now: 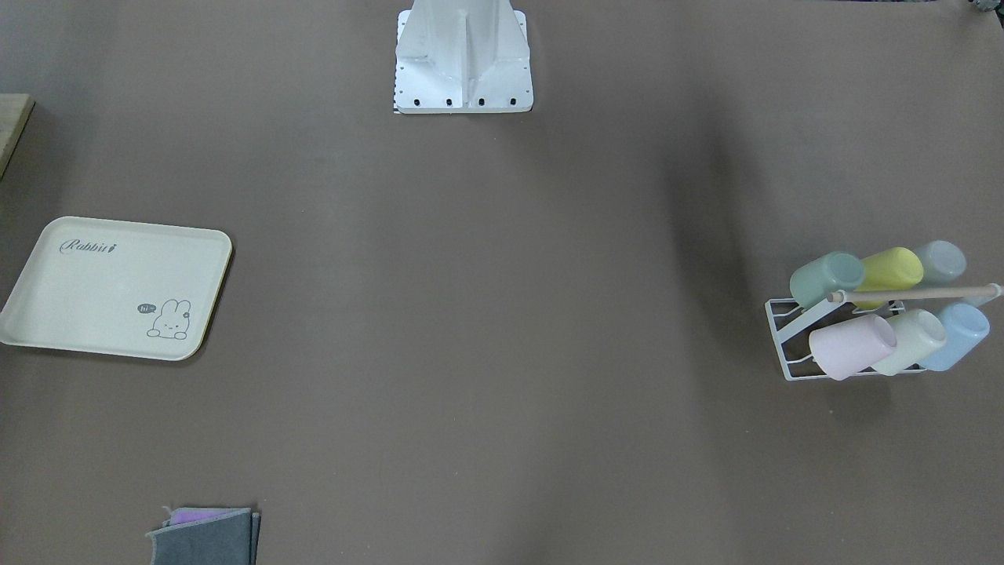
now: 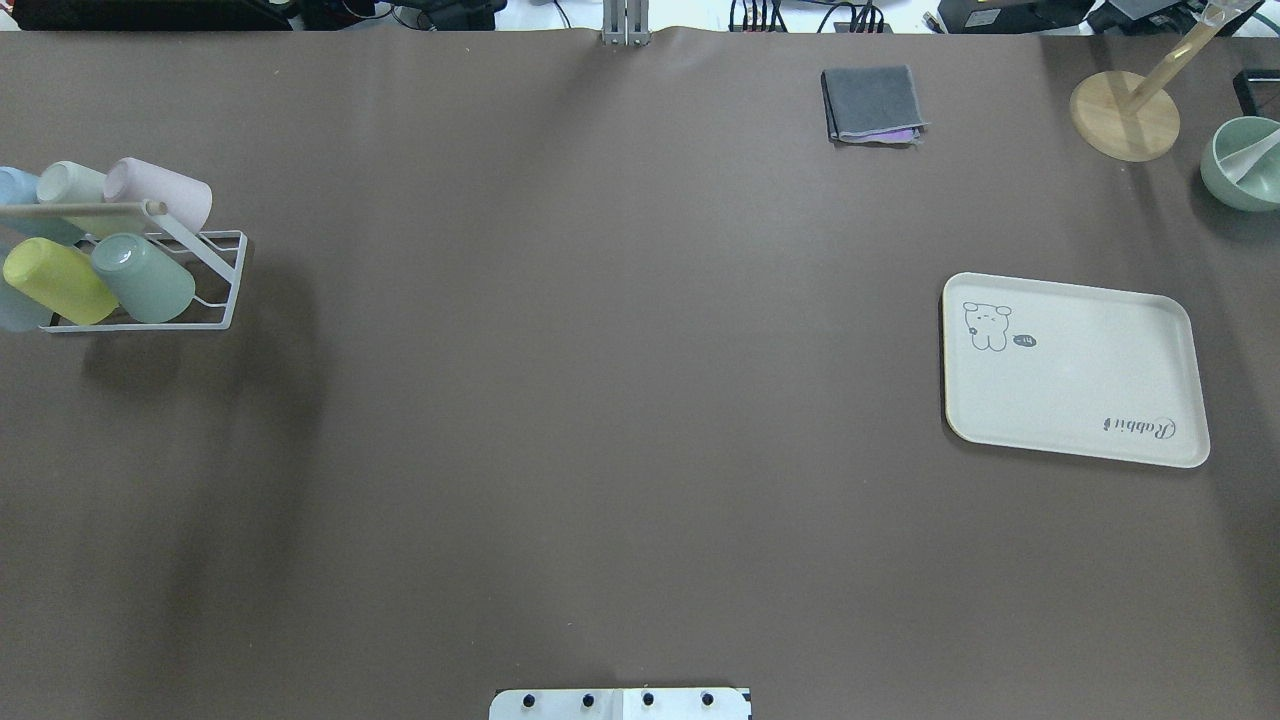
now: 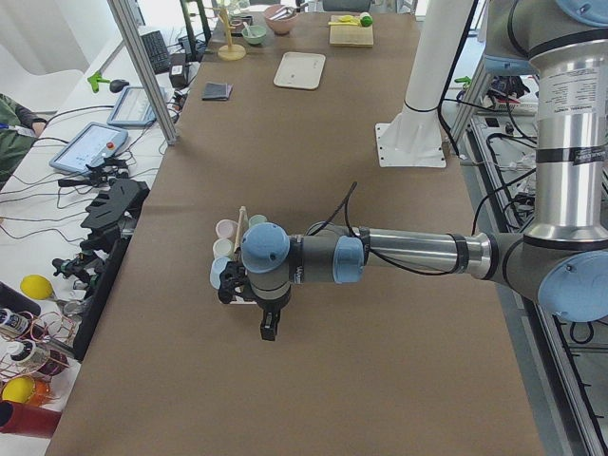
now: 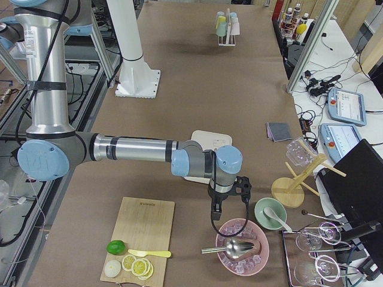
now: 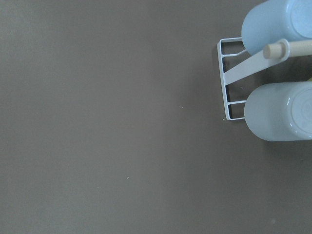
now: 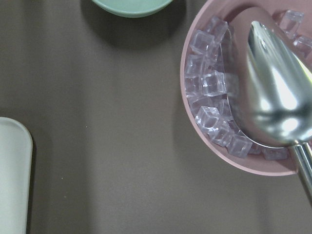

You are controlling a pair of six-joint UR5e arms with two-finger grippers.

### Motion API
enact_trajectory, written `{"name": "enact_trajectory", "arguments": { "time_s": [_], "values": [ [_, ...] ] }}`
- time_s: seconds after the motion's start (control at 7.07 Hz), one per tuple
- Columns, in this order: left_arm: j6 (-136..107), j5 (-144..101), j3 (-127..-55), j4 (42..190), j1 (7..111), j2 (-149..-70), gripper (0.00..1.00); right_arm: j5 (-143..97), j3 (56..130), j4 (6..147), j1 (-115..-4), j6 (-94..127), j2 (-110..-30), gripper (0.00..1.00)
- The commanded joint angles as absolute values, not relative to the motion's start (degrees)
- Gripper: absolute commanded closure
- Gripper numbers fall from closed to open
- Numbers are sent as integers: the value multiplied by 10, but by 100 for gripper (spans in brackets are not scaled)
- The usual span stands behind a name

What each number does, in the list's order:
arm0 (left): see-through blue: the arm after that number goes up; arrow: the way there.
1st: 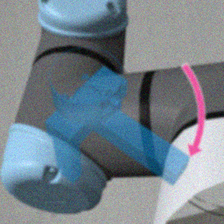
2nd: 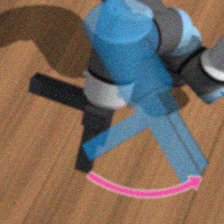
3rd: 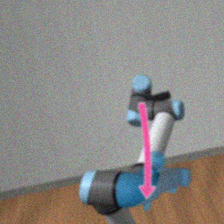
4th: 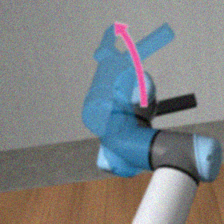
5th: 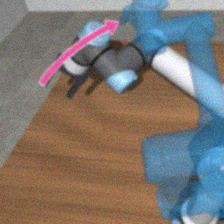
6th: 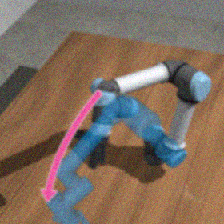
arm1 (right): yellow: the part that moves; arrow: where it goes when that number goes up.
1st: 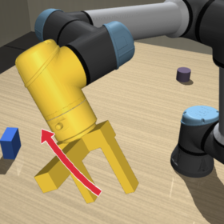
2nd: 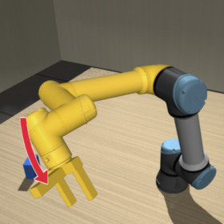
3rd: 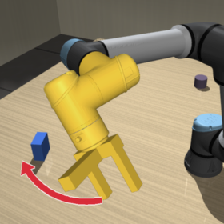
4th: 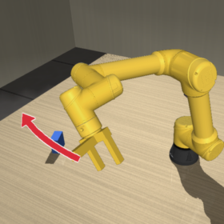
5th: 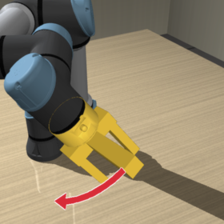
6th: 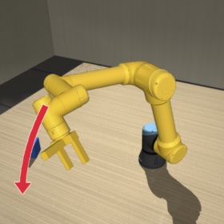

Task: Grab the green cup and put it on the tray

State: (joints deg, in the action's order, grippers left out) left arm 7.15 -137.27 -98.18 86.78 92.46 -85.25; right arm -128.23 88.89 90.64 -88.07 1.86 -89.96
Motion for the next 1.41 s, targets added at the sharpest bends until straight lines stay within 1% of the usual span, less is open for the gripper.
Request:
{"name": "enact_trajectory", "arguments": {
  "time_s": [0.0, 0.85, 1.13, 1.27],
  "values": [
    [71, -1373, -983, 864, 924, -853, 1, -1283, 886, 907, -881, 19, -898, 0],
    [72, -1374, -985, 870, 925, -851, 1, -1294, 887, 898, -849, 20, -885, 0],
    [74, -1382, -988, 870, 924, -850, 1, -1295, 879, 820, -804, 116, -889, 0],
    [77, -1396, -988, 872, 924, -849, 1, -1295, 868, 783, -792, 128, -897, 0]
  ]
}}
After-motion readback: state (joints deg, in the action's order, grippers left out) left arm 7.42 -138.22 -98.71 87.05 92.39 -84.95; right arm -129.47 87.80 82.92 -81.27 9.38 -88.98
